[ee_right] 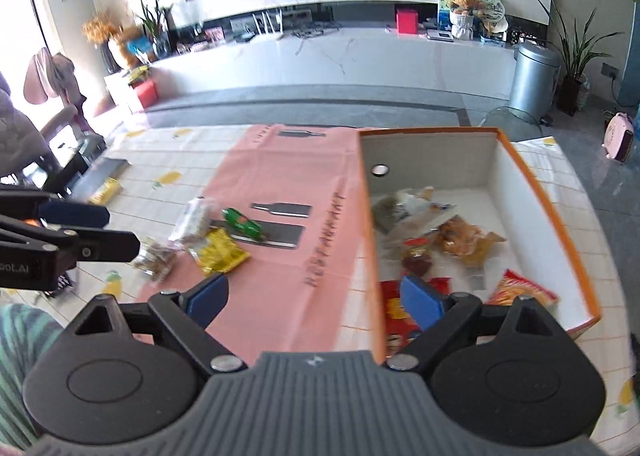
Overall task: Organize snacks
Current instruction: 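Move both tools back over the remaining snacks on the placemat, then grasp the mixed-nut bag with the left tool while the right grasps the yellow packet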
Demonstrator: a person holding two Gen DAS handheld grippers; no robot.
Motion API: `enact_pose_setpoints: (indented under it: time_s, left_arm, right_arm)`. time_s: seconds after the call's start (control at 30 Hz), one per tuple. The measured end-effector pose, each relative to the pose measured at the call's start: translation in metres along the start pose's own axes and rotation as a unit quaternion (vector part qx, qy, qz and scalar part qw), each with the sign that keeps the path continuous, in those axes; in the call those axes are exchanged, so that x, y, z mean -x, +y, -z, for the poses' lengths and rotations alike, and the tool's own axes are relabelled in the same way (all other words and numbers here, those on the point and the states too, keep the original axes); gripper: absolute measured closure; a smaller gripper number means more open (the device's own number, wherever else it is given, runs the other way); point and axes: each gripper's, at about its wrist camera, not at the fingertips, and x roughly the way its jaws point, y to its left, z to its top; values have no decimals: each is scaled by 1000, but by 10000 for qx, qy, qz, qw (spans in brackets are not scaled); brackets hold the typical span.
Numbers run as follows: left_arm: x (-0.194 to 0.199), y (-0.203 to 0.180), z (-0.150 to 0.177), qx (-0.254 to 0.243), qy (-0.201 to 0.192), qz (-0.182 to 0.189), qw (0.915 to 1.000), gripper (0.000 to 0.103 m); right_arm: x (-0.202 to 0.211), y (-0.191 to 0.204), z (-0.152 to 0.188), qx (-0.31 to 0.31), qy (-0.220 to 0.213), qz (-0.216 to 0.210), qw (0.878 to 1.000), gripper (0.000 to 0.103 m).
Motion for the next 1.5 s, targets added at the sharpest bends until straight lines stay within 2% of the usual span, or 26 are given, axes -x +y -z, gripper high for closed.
enact_pose_setpoints:
  time_s: [0.23, 0.43, 0.53, 0.67, 0.87, 1.0, 1.07, 1.27, 1.5]
  left_arm:
    - [11, 41, 34, -68, -40, -318, 9995, 34]
    - [4, 72, 59, -74, 20, -221, 9997, 34]
    - [-7, 82, 61, -223, 134, -348, 9991, 33]
    - [-20, 99, 57, -308, 308, -283, 9987, 32]
    - [-53, 124, 50, -133, 448, -161, 9988, 30]
    - [-80, 135, 49, 51, 611, -51, 9981, 30]
    - [-91, 140, 48, 170, 660, -112, 9976, 30]
    - [-112, 152, 42, 515, 653, -153, 9964, 30]
    - [-129, 154, 43, 625, 794, -254, 9946, 30]
  right_arm:
    - [-17, 42, 37, -210, -226, -96, 9995, 13]
    - [-44, 75, 61, -56, -397, 74, 9992, 13]
    - [-61, 87, 65, 98, -377, 92, 9992, 13]
    - [-85, 98, 63, 477, -294, 94, 9984, 15]
    - [-130, 110, 50, 952, -172, 24, 9953, 21]
    - [-162, 118, 38, 1414, -119, 28, 9899, 21]
    - [-176, 119, 33, 1579, -90, 13, 9874, 21]
    - [-214, 116, 23, 1759, 56, -89, 9844, 21]
    - [-240, 115, 19, 1896, 121, -426, 9809, 21]
